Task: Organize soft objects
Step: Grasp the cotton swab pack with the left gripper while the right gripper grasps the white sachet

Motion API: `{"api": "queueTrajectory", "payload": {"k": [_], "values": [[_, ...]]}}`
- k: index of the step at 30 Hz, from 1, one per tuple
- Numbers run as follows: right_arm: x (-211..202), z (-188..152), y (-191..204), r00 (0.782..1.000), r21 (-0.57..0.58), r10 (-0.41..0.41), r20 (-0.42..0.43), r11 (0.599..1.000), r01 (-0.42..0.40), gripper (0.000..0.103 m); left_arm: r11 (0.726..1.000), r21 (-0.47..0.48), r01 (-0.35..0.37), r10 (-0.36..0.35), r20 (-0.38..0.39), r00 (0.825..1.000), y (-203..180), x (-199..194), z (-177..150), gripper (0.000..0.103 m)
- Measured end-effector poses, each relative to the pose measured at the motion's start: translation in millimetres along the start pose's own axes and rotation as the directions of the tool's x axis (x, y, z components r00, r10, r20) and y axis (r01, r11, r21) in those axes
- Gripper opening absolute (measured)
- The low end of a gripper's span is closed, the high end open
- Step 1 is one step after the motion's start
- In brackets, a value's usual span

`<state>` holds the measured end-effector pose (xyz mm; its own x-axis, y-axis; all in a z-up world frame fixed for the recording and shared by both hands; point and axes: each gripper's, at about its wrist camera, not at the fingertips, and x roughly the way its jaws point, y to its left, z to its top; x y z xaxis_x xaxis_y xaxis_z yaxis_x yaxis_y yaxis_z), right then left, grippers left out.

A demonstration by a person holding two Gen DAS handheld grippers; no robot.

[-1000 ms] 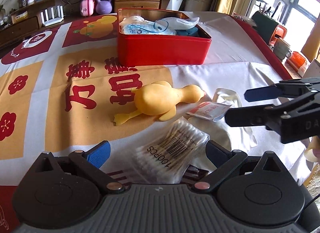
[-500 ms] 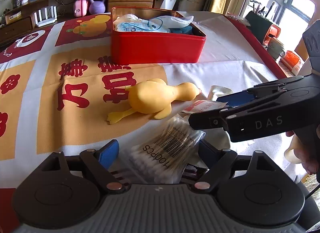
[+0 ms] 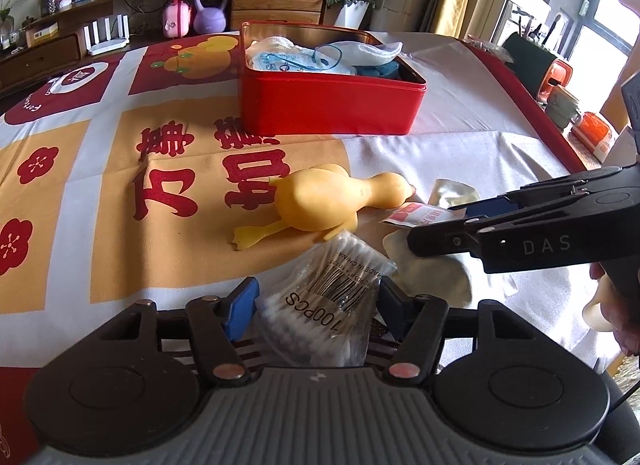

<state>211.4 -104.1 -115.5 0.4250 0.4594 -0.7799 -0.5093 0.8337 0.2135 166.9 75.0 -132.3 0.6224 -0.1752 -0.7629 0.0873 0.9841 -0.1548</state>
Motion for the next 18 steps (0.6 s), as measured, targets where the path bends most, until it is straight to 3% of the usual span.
{"api": "queueTrajectory", "payload": {"k": [18], "values": [[-57.9, -3.3, -4.4, 0.994, 0.007, 0.042, 0.099, 0.999, -0.042, 0.046, 0.996, -0.085, -0.034, 0.038, 0.040, 0.998, 4.1, -36.0, 9.1, 0.062]]}}
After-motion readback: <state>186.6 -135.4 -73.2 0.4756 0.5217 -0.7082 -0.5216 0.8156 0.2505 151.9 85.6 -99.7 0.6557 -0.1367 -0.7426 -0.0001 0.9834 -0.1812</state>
